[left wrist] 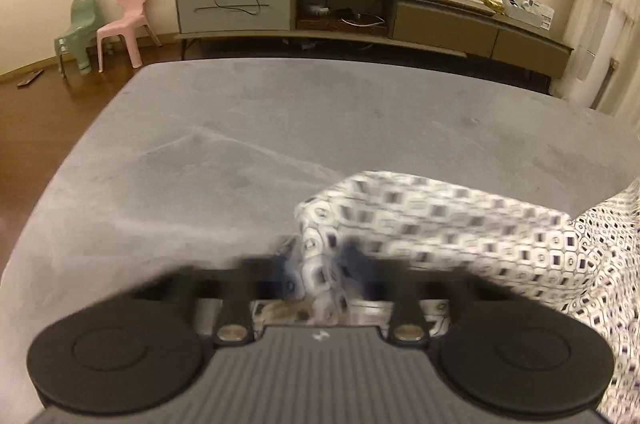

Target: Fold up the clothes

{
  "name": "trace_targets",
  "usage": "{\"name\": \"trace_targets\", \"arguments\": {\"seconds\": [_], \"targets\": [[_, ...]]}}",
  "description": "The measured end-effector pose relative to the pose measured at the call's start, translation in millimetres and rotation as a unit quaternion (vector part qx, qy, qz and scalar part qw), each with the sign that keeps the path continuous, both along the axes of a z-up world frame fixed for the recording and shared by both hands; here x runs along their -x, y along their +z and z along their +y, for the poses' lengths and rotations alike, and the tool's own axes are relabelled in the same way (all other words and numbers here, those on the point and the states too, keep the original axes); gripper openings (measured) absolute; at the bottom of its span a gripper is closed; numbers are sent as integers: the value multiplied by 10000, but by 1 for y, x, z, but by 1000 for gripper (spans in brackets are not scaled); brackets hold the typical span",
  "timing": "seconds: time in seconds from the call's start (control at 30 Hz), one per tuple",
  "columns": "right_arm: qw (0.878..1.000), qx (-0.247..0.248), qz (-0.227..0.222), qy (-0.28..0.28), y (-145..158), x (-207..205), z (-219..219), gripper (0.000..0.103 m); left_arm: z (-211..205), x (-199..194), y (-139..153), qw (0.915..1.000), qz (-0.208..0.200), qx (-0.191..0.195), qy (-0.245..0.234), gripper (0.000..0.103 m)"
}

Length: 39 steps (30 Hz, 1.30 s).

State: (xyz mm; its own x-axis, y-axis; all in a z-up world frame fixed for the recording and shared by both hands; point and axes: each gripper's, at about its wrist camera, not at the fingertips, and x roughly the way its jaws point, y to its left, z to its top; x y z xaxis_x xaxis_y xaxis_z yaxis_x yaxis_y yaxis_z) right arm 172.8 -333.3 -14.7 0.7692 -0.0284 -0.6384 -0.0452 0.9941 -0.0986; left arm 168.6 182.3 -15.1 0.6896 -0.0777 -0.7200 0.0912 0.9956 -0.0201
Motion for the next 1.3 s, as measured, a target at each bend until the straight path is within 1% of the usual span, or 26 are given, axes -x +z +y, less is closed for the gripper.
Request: {"name": "trace_targets", "arguments": {"seconds": [0.07,0.13,0.23,0.27,0.33,0.37,0.47,0.5,0.53,0.57,0.6,0.63,0.67,0.7,0.77,0.8,0.83,0.87,0.9,0.93,0.97,1.03,1.13,1.17,1.23,1.3], "targets": [[9962,-92,-853,-119,51,26,-13,3,3,11,5,9996,-259,-12,62,6],[9896,-158,-1420,-153,89,59,-26,3,11,31,13,9986,-514,41,61,5],[9936,443,-1028,-158,70,86,-50,7,24,60,14,9986,-499,154,-36,5],[9938,643,-893,-160,64,94,-58,13,27,70,10,9989,-402,166,-146,5],[9952,935,51,-282,22,101,-71,18,31,88,4,9991,-174,93,-368,5],[9939,973,339,-384,4,106,-76,18,33,98,-1,9988,-71,24,-480,5],[9957,487,455,-637,-13,130,-84,18,34,124,-4,9956,104,-125,-925,9],[9964,258,424,-683,-12,136,-85,22,34,128,-1,9949,75,-156,-991,14],[9966,30,392,-729,-12,142,-86,24,35,133,3,9942,45,-187,-1057,28],[9967,-90,356,-720,-8,145,-89,32,37,136,7,9940,-8,-195,-1076,58],[9966,-152,324,-739,-9,143,-81,45,41,136,12,9950,-121,-138,-986,70],[9965,-215,292,-757,-10,142,-74,53,47,136,14,9959,-244,-10,-871,84],[9959,-240,267,-826,-18,147,-69,62,54,133,16,9964,-305,203,-768,87],[9954,-292,290,-869,-20,145,-70,70,60,127,16,9963,-271,459,-681,87],[9943,-368,352,-937,-24,140,-71,73,67,108,9,9948,-95,875,-513,87],[9941,-378,379,-941,-36,134,-66,73,66,97,3,9944,-3,929,-501,84],[9942,-393,381,-922,-38,131,-65,73,60,86,-4,9941,92,898,-593,71],[9947,-417,357,-874,-44,131,-62,71,53,75,-11,9937,188,867,-685,28],[9954,-454,370,-756,-49,121,-59,53,46,65,-16,9936,256,785,-766,8],[9960,-489,384,-638,-54,110,-56,35,39,57,-14,9947,177,620,-800,7],[9970,-297,430,-571,-51,102,-52,0,34,53,-4,9957,-90,491,-777,6],[9980,368,1,-506,-30,95,-46,0,33,45,25,9940,-664,550,-676,6],[9933,508,-866,-574,21,90,-55,0,37,33,68,9865,-1405,724,-440,6],[9895,673,-1112,-632,34,88,-57,0,38,26,79,9847,-1523,760,-366,7],[9890,757,-1034,-741,35,72,-61,0,41,1,79,9888,-1236,807,-234,12],[9882,840,-955,-849,37,57,-65,0,48,-30,59,9943,-599,887,7,14]]}}
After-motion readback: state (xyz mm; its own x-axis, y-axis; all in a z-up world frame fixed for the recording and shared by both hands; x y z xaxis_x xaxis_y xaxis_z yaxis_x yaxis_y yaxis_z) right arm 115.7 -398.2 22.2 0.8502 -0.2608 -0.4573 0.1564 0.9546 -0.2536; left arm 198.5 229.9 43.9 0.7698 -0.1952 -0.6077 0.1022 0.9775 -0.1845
